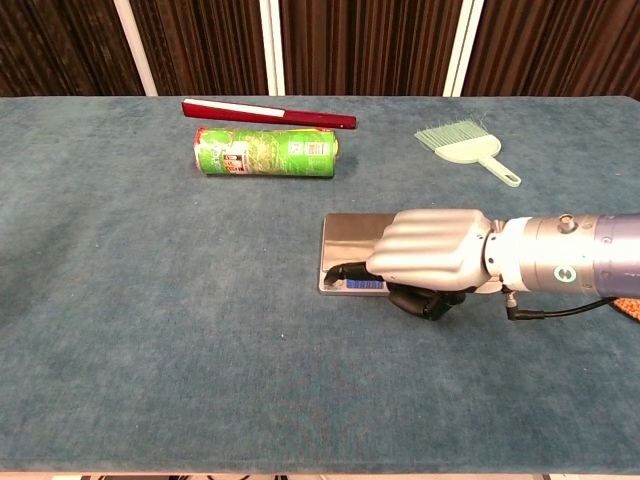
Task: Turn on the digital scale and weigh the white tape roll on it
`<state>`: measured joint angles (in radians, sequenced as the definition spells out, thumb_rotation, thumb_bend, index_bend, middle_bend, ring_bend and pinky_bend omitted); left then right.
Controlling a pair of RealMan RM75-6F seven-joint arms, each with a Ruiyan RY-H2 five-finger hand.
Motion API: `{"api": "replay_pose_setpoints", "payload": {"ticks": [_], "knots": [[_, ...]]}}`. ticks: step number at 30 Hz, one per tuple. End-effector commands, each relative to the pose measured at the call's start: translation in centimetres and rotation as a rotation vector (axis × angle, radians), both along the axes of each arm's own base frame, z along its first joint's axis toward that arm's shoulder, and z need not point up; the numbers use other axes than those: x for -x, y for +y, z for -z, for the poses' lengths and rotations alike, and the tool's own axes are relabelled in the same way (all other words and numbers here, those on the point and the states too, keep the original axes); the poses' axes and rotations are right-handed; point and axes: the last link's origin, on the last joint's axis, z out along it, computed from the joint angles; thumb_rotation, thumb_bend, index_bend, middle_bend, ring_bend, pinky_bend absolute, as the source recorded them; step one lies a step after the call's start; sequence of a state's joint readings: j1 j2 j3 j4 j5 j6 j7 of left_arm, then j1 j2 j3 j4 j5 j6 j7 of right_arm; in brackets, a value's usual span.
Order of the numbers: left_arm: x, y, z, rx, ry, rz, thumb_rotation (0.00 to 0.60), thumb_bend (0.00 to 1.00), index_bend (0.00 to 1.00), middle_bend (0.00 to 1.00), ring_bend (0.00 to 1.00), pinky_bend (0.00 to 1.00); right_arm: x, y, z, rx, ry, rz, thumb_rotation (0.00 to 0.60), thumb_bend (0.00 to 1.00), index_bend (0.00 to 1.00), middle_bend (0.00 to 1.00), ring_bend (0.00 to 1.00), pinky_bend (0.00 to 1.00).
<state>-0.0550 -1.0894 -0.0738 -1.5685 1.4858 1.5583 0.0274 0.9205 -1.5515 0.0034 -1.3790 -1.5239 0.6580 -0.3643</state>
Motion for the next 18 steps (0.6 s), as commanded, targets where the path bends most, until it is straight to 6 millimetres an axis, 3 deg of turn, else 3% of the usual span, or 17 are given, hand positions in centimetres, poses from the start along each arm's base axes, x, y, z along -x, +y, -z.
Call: {"api": "replay_pose_setpoints", "payload": {"ticks": [1, 18], "knots": [[0.0, 0.0, 0.0, 0.000, 0.000, 0.000, 0.600, 0.03, 0.00, 0.00, 0.00, 0.00, 0.0, 0.0, 0.1, -0.002, 0.001, 0.001, 0.600, 0.78, 0.23, 0.79, 0.83, 0.79], [0.0, 0.0, -0.1, -0.004, -0.003, -0.001, 0.600, 0.03, 0.00, 0.00, 0.00, 0.00, -1.2, -0.4, -0.6, 0.022, -0.056, -0.002, 0.600, 0.78, 0.25, 0.79, 0.83, 0.75]]}}
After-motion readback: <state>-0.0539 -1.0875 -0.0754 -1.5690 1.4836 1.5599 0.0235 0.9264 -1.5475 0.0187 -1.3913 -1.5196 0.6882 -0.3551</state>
